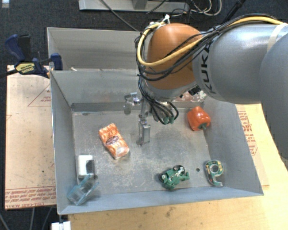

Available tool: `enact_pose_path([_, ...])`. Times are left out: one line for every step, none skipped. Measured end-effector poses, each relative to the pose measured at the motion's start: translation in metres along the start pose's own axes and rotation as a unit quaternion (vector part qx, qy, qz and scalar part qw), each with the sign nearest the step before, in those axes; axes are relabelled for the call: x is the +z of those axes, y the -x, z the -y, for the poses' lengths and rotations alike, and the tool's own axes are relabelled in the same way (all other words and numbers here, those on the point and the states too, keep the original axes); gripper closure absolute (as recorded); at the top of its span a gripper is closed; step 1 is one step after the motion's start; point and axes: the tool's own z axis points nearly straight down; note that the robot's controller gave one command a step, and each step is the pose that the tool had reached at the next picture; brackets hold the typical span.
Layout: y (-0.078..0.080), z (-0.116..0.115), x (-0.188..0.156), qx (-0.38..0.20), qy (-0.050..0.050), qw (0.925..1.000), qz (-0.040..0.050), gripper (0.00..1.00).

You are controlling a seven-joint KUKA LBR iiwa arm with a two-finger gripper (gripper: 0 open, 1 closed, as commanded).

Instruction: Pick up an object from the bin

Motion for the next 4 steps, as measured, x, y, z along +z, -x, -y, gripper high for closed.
enact_pose_path([0.015, -0.013, 0.053, -0.05, -0.001, 0.9987, 0.0013, 0.0])
enact_pose_path([0.029, -0.031, 0.071, -0.087, 0.0, 0.9962, -0.0041, 0.0])
enact_pose_path([0.054, -0.068, 0.095, -0.1, 0.0, 0.995, 0.0023, 0.0])
enact_pose_path([0.013, -0.045, 0.105, -0.194, 0.001, 0.981, -0.0009, 0.0])
